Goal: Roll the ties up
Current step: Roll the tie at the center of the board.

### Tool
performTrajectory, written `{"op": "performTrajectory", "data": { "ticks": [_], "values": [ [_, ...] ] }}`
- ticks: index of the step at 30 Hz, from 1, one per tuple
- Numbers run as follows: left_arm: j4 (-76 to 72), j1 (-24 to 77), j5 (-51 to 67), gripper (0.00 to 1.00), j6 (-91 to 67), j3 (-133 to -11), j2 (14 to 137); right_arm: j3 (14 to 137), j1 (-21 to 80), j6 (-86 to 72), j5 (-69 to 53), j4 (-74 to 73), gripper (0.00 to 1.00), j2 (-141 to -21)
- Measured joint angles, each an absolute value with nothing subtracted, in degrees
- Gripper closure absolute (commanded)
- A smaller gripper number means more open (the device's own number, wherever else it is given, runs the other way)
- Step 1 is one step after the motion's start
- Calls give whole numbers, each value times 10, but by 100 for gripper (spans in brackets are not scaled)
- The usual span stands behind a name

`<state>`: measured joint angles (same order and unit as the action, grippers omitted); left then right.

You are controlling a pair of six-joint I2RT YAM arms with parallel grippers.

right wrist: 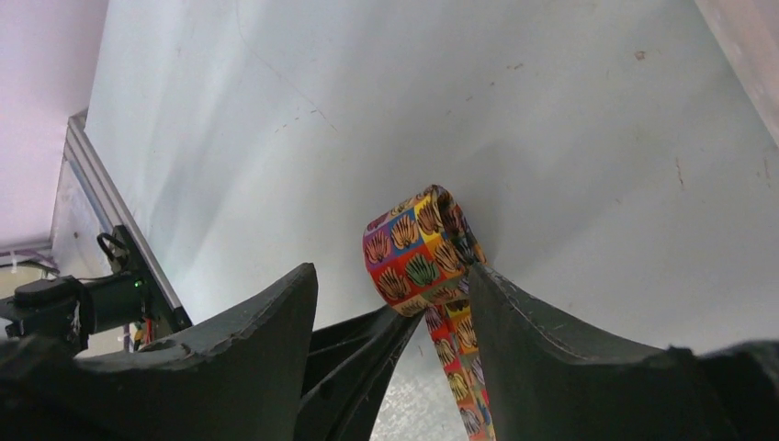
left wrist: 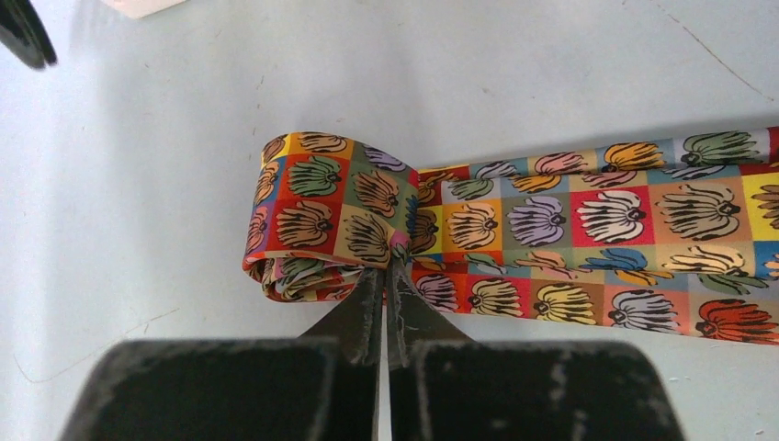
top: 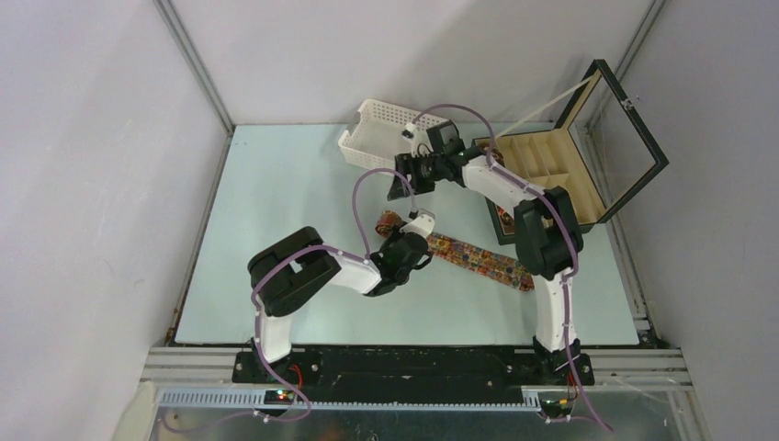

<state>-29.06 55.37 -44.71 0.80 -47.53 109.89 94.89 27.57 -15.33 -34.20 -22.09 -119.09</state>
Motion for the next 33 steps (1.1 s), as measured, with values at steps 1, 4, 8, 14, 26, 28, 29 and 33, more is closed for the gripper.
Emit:
{"op": "performTrajectory", "data": {
  "ticks": [1, 4, 8, 14, 26, 28, 29, 33],
  "values": [
    [-291, 554, -445, 100, 11, -475, 1099, 960, 276, -150, -347, -227, 35, -1199],
    [-294, 554, -439, 100, 20, -475, 1099, 1003, 276, -144, -370, -250, 34, -1237],
    [-296, 553, -432, 100, 25, -473, 1099, 1041, 278, -143, -397, -274, 31, -1281],
    [-299, 553, -429, 100, 30, -472, 1099, 1078, 285, -140, -409, -313, 28, -1319],
    [-299, 553, -428, 100, 30, -472, 1099, 1111, 296, -117, -401, -356, 31, -1329],
    [-300, 553, -428, 100, 30, -472, 1099, 1114, 297, -115, -401, -358, 32, -1336],
    [-302, 553, -428, 100, 30, -471, 1099, 1116, 297, -115, -401, -361, 32, -1341],
    [-307, 553, -427, 100, 30, -469, 1099, 1121, 299, -112, -397, -368, 36, -1360]
  ]
}}
